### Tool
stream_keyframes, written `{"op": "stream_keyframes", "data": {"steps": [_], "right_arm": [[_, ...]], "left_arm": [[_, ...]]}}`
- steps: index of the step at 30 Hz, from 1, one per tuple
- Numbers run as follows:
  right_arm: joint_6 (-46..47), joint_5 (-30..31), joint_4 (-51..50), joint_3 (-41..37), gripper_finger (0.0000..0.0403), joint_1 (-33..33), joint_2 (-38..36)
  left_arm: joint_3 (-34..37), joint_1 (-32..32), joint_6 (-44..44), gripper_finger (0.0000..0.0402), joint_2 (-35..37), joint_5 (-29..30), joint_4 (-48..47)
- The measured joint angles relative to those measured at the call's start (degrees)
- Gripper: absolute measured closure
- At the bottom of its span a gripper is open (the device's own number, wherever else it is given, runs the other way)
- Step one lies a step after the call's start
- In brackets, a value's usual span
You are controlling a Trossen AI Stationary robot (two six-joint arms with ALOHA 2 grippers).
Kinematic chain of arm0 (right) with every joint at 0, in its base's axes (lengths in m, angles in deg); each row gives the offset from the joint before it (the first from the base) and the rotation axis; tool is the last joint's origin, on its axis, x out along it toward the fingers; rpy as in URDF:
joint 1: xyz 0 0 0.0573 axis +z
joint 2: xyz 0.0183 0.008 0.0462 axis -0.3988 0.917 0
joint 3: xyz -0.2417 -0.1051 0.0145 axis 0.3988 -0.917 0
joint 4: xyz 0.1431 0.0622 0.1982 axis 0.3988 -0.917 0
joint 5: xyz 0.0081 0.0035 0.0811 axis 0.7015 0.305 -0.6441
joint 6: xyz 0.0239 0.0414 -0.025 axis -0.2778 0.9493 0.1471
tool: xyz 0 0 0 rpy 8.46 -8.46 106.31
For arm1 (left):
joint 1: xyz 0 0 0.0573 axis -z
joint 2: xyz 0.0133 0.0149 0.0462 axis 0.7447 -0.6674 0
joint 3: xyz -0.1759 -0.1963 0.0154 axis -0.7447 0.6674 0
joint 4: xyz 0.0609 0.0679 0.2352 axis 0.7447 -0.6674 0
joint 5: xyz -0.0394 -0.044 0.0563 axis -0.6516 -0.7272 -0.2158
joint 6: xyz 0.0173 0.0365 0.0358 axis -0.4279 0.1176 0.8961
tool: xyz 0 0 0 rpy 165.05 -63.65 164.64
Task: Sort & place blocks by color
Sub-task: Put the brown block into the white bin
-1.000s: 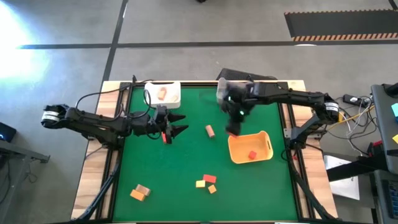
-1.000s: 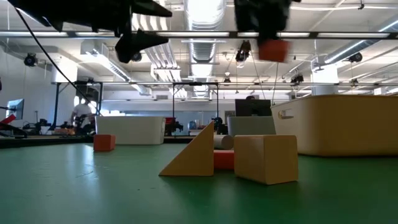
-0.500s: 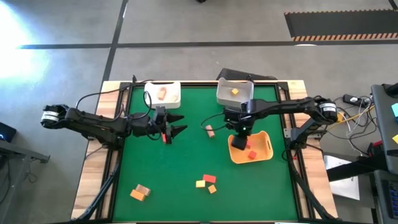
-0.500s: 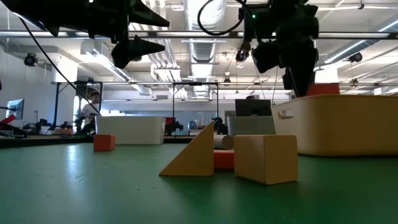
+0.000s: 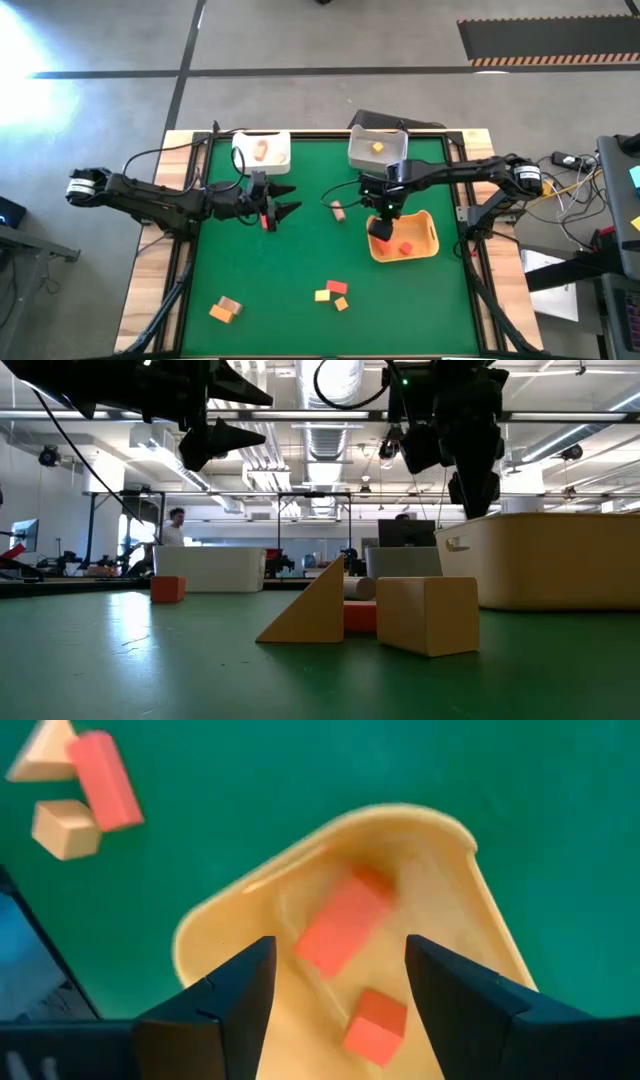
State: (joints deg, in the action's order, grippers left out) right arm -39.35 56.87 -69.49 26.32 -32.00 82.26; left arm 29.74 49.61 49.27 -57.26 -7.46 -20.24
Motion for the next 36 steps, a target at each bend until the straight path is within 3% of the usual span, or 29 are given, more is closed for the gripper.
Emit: {"op": "stream_keyframes", "data": {"steps": [6,13,19,27,32,36], "right_arm": [[1.7,0.5,0.1,4.9,0.0204,0.0,0.0],[21.7,9.2,9.2,7.4,0.0188,-1.7,0.1],[30.1,13.3,17.3,8.7,0.0161,-2.5,4.4],[31.6,14.2,14.2,18.5,0.0154,-2.7,17.1],[31.0,14.7,4.7,25.3,0.0158,-2.8,23.5],[29.7,14.8,2.6,27.6,0.0156,-2.9,26.7]], "left_arm": [[0.0,0.0,0.0,0.0119,0.0,0.0,0.0],[-1.6,-0.8,1.0,0.0119,3.0,2.0,0.9],[-3.8,-2.1,8.9,0.0119,11.4,8.5,1.1],[-3.7,-2.2,13.7,0.0119,20.7,13.3,0.7],[-3.6,-2.2,14.0,0.0119,22.4,13.3,0.6],[-3.6,-2.2,14.1,0.0119,22.3,13.3,0.2]]}}
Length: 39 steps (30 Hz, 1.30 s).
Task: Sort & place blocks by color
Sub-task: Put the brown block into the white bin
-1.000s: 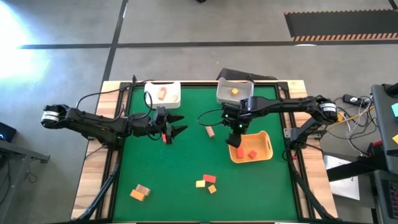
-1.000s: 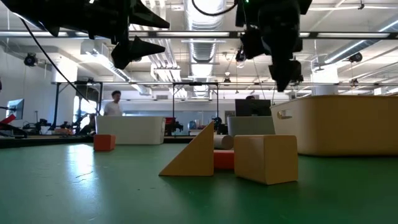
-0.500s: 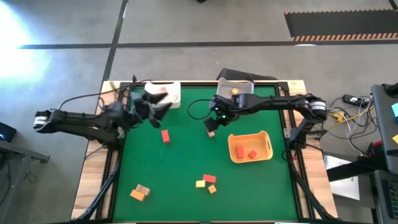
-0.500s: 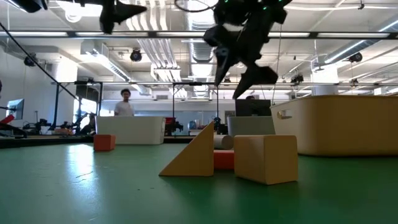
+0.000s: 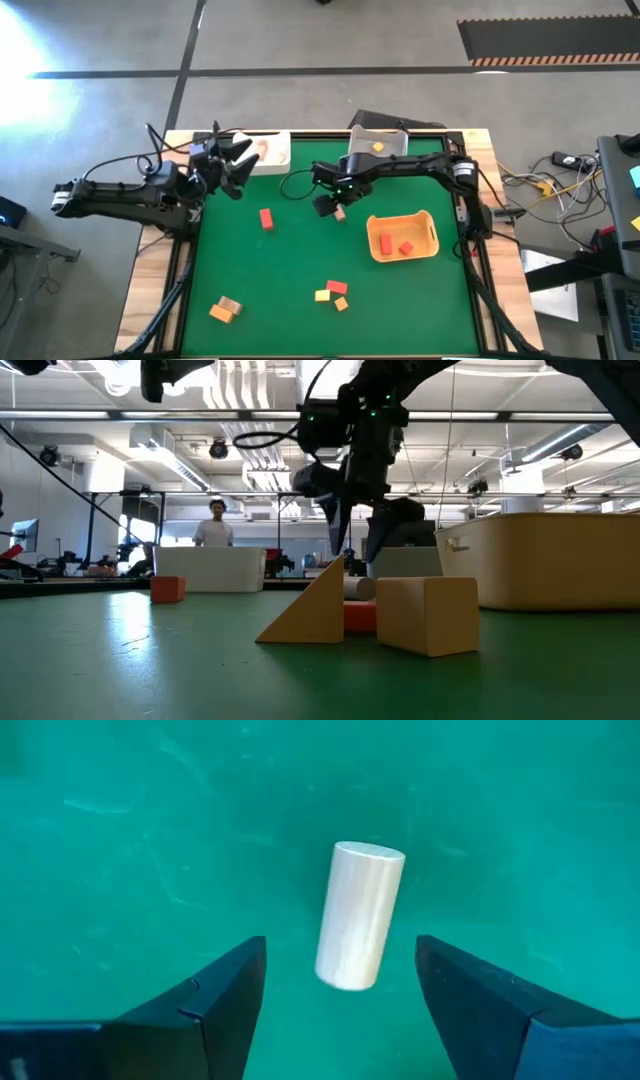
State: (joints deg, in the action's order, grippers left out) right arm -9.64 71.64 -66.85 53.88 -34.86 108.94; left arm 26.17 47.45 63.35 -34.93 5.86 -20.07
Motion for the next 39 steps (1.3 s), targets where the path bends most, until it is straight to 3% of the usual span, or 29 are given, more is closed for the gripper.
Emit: {"op": "stream_keyframes", "data": {"steps": [22,26,32,39], "right_arm": [[-3.7,2.7,1.6,-1.4,0.0171,0.3,4.7],[-5.4,2.9,2.1,-1.3,0.0197,0.3,6.2],[-7.5,2.8,2.4,-1.3,0.0286,0.3,5.9],[-9.8,2.6,3.5,-0.4,0.0287,0.2,4.2]], "left_arm": [[0.0,0.0,-0.7,0.0119,-5.6,0.2,0.7],[0.0,0.0,-0.7,0.0119,-5.9,0.2,0.7],[0.0,0.0,-0.7,0.0119,-5.7,0.3,0.6],[0.1,0.0,-0.6,0.0119,-5.5,0.8,0.6]]}}
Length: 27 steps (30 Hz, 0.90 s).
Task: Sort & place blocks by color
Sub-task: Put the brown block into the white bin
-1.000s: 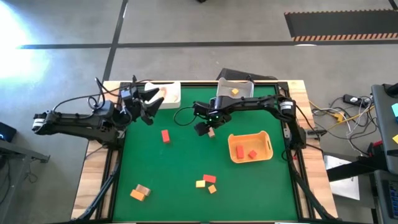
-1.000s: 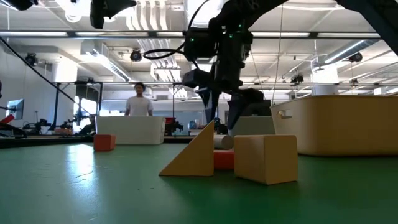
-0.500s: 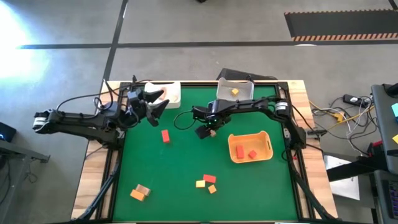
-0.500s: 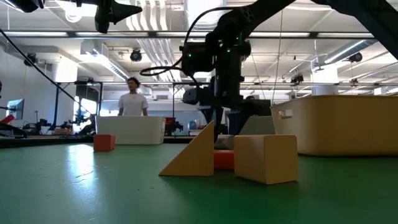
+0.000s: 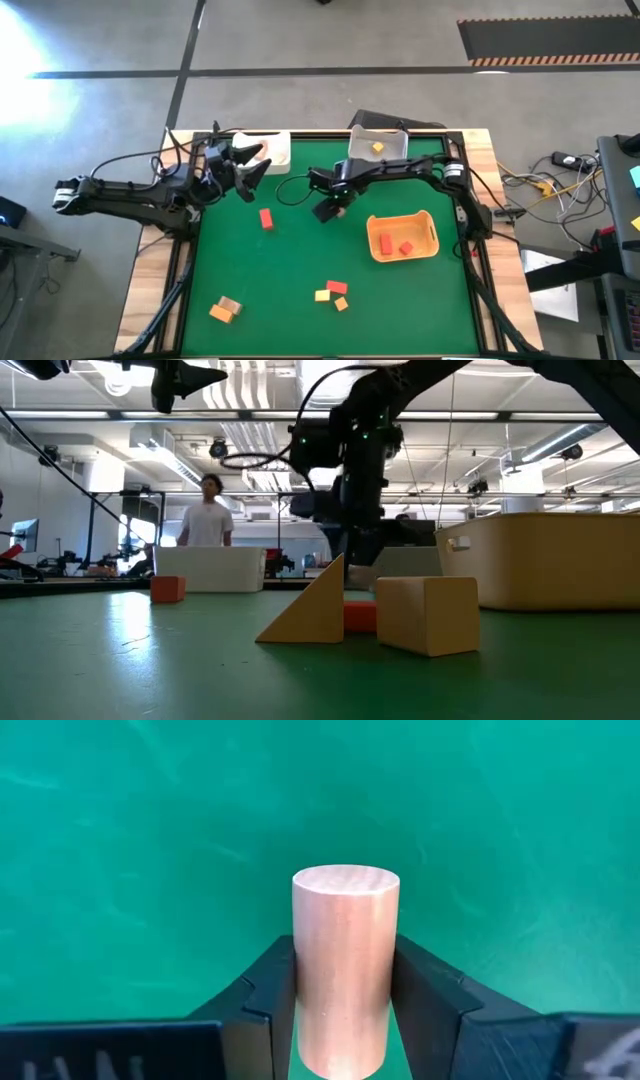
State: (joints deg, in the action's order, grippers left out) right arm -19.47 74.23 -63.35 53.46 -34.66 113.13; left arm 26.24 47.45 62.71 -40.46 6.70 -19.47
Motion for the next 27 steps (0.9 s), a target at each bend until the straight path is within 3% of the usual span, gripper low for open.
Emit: {"op": "stream_keyframes", "data": {"steps": [10,16,21,24,27], "right_arm": [[-8.3,0.0,11.9,0.7,0.0287,0.8,-12.2],[-19.5,-2.0,28.6,-0.1,0.0287,2.9,-19.8],[-23.6,-3.6,40.5,-1.0,0.0287,4.6,-21.7],[-24.2,-3.3,41.8,-1.0,0.0287,4.7,-21.0],[-23.9,-4.3,42.1,-1.0,0.0287,4.6,-19.8]], "left_arm": [[0.3,0.0,-1.1,0.0119,-1.5,-0.2,-4.1],[0.3,0.0,-2.9,0.0119,-3.7,-1.8,-3.3],[0.3,0.0,-3.3,0.0119,-7.7,-9.4,5.5],[0.3,0.0,-2.9,0.0119,-11.1,-15.2,12.5],[0.2,0.0,-3.0,0.0119,-14.2,-16.0,16.0]]}}
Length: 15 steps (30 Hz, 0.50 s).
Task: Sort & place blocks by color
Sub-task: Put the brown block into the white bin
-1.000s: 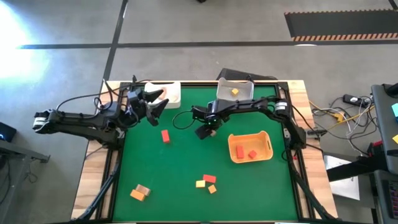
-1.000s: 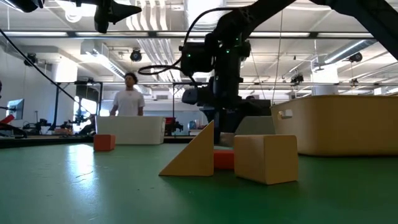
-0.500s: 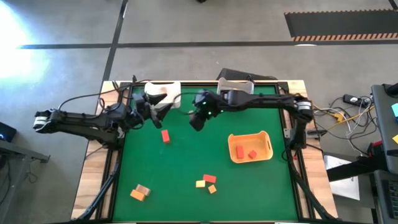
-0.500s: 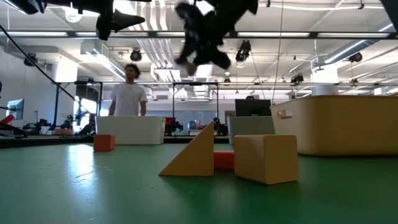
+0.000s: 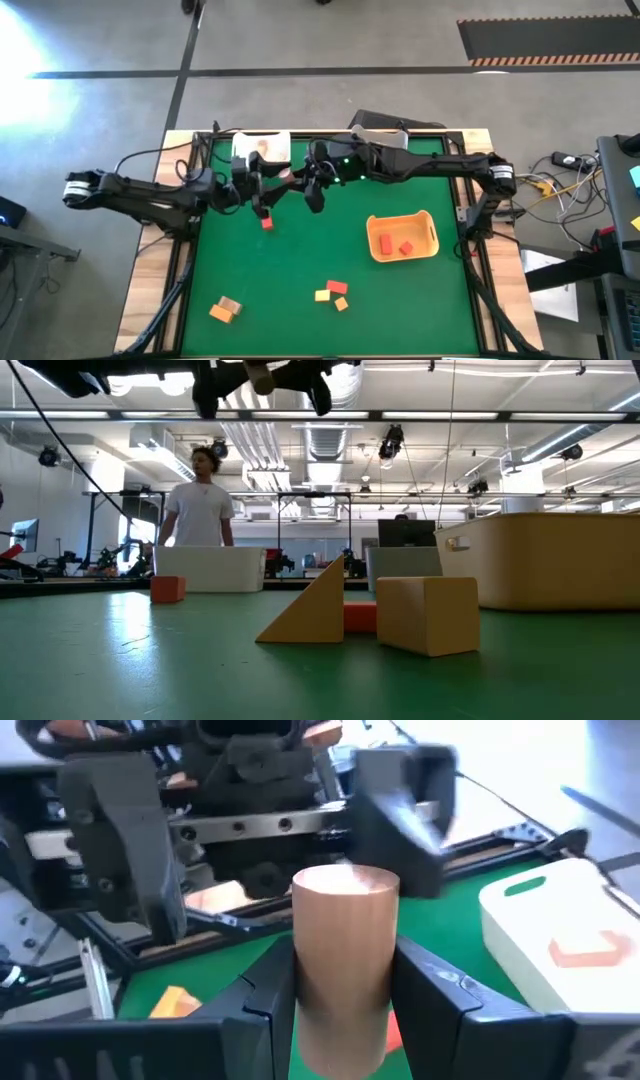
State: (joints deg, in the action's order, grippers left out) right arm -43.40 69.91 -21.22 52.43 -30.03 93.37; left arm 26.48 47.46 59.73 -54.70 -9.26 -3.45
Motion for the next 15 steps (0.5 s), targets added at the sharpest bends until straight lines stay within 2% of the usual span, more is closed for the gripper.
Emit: {"op": "stream_keyframes", "data": {"steps": [4,7,11,15], "right_arm": [[1.9,-3.2,2.2,0.0,0.0287,0.2,1.5],[2.2,-3.5,2.9,0.0,0.0287,0.4,1.7],[1.8,-3.0,3.2,0.0,0.0287,0.5,1.7],[1.0,-3.0,4.9,0.0,0.0287,0.5,1.5]], "left_arm": [[0.0,0.0,-0.7,0.012,-3.2,0.0,3.2],[0.0,0.0,-1.6,0.0133,-4.5,0.0,6.0],[0.0,0.0,-2.5,0.0174,-4.5,0.1,6.0],[0.0,-0.1,-3.3,0.0233,-4.2,0.1,6.2]]}}
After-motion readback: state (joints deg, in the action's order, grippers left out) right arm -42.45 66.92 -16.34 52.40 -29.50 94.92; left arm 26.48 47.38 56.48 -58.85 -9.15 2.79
